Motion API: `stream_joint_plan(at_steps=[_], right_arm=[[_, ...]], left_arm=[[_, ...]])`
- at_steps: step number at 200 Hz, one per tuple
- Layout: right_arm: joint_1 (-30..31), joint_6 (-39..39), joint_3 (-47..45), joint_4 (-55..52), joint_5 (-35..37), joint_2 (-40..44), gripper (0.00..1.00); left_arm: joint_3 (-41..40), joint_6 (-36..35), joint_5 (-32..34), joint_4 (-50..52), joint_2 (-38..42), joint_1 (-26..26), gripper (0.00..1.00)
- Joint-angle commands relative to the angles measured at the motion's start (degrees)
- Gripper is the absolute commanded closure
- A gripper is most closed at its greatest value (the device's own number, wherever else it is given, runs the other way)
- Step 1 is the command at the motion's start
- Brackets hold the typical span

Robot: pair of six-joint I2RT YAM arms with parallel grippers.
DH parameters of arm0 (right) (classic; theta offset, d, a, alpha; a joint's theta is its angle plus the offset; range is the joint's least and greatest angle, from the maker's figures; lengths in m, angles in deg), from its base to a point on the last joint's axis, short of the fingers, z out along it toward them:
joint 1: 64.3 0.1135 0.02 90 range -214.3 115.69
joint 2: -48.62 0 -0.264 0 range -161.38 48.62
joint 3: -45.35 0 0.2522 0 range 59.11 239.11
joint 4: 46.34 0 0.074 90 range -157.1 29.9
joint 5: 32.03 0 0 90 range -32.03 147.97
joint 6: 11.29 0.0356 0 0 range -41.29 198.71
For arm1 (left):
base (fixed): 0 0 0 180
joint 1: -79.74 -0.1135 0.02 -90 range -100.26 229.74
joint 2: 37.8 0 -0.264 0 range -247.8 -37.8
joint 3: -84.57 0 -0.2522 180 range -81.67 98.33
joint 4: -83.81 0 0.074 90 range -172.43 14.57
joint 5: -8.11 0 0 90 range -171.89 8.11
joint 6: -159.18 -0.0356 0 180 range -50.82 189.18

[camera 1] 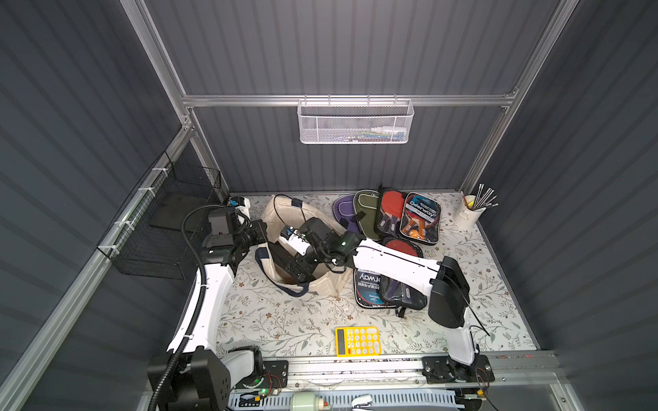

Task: Remove the ping pong set from the canvas bag
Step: Pick up the ping pong set from the canvas bag.

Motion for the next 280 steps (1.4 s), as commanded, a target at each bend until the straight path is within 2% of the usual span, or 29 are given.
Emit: stream_joint_plan(at_steps=[1, 59, 92, 153, 171, 194, 227, 267, 271, 280], right_arm=[[0.83, -0.73, -0.07, 2.09, 1.67, -0.82, 0.01], [4.74, -2.29, -3.08, 2.5, 3.88, -1.36, 0.01], [5.06, -1.7, -4.06, 3.04, 4.59, -3.71, 0.01], [3.75, -1.0, -1.07, 4.43, 13.54, -9.85, 0.01], [3.23, -0.49, 0.02, 5.14, 16.87, -10.77, 0.05], [2.96, -0.06, -0.22, 7.48, 20.29, -10.28, 0.2], [2.79, -0.15, -2.05, 9.79, 22.79, -8.45, 0.58], [2.87, -0.28, -5.59, 13.09, 24.69, -4.75, 0.97], [2.85, -0.24, -5.79, 13.14, 24.8, -4.43, 1.0], [2.82, -0.22, -6.2, 13.47, 25.04, -3.74, 1.0]], left_arm=[[0.04, 0.06, -2.18, -1.93, 1.55, -0.07, 1.0], [0.13, -0.11, -1.22, -1.58, 1.52, -0.07, 1.0], [0.16, -0.18, -1.05, -1.59, 1.56, -0.11, 1.0], [0.0, -0.03, -1.2, -1.73, 1.75, -0.07, 1.0], [0.1, -0.02, -1.13, -1.83, 1.62, -0.07, 1.0], [0.11, -0.02, -1.04, -1.78, 1.57, -0.07, 1.0], [0.15, -0.29, -0.44, -1.46, 1.91, -0.09, 1.0], [0.17, -0.55, 0.1, -1.26, 2.29, -0.07, 1.0], [0.16, -0.55, 0.17, -1.26, 2.33, -0.07, 1.0], [0.17, -0.55, 0.16, -1.27, 2.38, -0.07, 1.0]])
